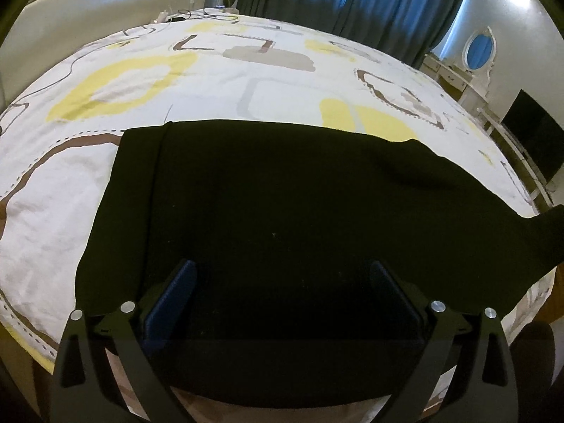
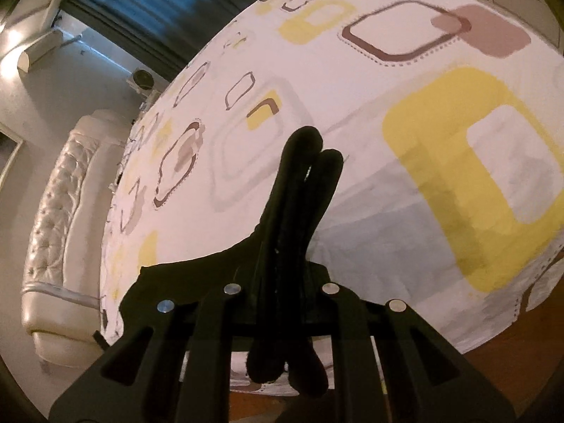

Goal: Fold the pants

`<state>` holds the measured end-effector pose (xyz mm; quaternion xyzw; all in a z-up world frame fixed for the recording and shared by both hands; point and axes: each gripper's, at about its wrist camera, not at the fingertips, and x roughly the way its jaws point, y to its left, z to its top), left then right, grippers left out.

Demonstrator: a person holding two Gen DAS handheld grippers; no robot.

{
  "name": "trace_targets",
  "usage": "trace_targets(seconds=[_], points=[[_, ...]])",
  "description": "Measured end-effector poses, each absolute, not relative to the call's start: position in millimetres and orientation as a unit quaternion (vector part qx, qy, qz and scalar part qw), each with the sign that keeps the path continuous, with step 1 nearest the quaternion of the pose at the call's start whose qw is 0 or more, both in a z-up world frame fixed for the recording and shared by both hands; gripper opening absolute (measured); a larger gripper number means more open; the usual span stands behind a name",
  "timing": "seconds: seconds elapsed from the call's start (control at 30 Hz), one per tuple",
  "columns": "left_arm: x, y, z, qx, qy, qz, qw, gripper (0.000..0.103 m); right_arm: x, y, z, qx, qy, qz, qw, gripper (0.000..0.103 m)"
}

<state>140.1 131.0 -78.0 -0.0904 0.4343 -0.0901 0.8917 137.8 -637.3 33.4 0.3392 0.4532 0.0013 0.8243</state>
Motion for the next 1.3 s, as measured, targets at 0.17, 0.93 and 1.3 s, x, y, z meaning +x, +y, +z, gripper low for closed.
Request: trace_targets(seconds=[0.17, 0.93, 1.3], points=[[139.1, 140.4, -77.7, -0.122, 0.424, -0.106, 0.891, 0.098, 144.7, -610.3, 47.9, 0.309, 0.460, -0.006, 0.832, 0.012], [133.6, 150.9, -79.1, -0.167, 0.397, -0.130, 0.893, 0.098, 178.2, -467.8, 71.6, 0.225, 0.472, 0.037, 0.851, 0.012], [130.4, 157.5, -78.5, -0.194, 0.388, -0.142, 0.890, 0.098, 203.9, -386.0, 61.0, 0.188, 0.490, 0.076, 0.848, 0.012]])
